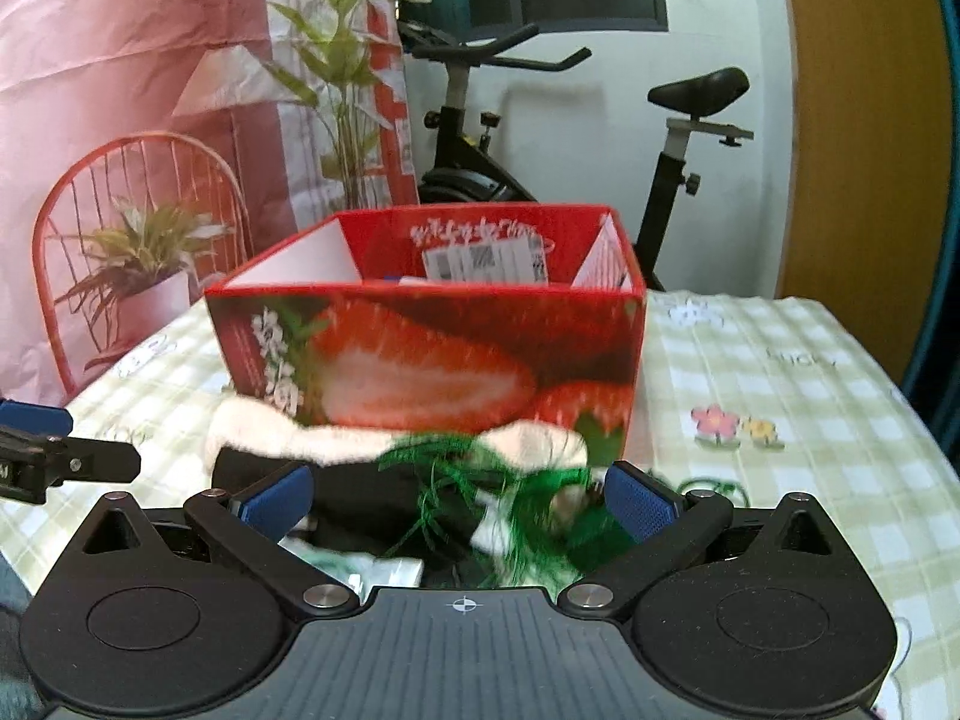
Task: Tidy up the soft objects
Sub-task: 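Move both open grippers back to the bag of green cables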
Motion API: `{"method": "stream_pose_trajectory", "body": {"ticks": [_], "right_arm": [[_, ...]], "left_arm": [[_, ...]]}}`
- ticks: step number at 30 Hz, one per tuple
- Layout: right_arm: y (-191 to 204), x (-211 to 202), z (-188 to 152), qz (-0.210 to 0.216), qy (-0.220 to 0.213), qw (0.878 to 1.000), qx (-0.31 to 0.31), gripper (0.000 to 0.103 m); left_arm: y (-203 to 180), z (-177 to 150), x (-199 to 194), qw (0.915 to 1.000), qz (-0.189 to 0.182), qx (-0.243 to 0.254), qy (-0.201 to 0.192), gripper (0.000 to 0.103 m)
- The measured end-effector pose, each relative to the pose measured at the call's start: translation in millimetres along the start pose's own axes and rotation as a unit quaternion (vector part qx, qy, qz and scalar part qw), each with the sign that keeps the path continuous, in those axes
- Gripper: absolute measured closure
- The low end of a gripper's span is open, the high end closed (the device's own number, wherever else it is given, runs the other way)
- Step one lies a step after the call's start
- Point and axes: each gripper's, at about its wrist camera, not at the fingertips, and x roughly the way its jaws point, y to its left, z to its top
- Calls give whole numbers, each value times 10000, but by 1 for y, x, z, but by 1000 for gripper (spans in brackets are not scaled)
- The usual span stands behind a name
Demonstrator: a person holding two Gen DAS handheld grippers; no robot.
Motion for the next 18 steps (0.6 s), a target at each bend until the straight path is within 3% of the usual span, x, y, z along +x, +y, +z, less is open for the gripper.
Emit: {"method": "stream_pose_trajectory", "body": {"ticks": [18], "right_arm": [[1, 9, -11, 48, 388, 9992, -119, 0]], "left_arm": [[8, -26, 17, 9985, -91, -315, 429, 4]]}}
